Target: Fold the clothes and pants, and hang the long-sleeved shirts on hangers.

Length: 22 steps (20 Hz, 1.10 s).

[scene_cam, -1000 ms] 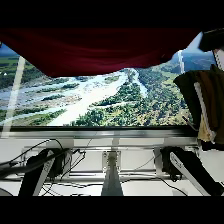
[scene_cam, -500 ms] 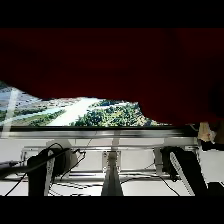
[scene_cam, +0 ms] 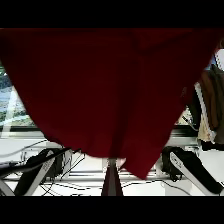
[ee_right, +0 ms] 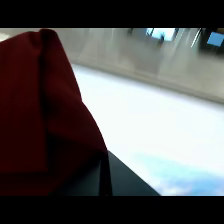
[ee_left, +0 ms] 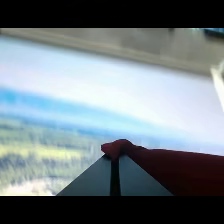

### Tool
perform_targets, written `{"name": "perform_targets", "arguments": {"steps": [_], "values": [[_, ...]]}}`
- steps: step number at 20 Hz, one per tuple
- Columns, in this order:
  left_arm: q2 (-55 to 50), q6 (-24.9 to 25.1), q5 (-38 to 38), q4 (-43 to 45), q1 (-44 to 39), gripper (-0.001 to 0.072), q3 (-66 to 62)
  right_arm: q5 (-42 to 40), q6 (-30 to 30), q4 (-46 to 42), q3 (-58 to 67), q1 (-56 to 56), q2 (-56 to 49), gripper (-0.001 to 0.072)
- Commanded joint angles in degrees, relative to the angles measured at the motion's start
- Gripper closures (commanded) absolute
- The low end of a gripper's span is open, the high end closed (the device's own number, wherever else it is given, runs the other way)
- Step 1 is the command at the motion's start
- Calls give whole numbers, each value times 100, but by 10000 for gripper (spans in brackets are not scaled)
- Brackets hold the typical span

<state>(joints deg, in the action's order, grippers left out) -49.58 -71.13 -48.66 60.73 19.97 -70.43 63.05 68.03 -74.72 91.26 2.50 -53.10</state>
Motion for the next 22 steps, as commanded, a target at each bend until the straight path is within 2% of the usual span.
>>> {"name": "perform_targets", "arguments": {"steps": [1, 5, 9, 11, 14, 16, 19, 22], "values": [[-1530, 643, -592, -26, -286, 685, -4, 612, 42, 13, 9, -4, -1633, 698], [-2699, 730, 568, -28, -717, 685, -4, 140, 39, 9, 9, -4, -3185, 698], [-3091, 730, 1711, -24, -1080, 685, -4, -525, 44, -90, 9, 2, -3842, 698], [-3101, 730, 1617, 125, -1165, 685, -4, -520, 44, -234, -39, 2, -3866, 698], [-3086, 673, 920, 876, -1158, 686, -4, -400, 52, -372, -321, 83, -3812, 699], [-3097, 162, 632, 1335, -1128, 686, 129, -372, 151, -330, -765, 138, -3810, 699], [-3222, 59, 562, 1257, -1161, 686, 625, -413, 173, -291, -1523, 138, -3810, 698], [-3512, 59, 376, 1252, -1211, 684, 901, -358, 457, -304, -1921, 138, -3810, 689]]}}
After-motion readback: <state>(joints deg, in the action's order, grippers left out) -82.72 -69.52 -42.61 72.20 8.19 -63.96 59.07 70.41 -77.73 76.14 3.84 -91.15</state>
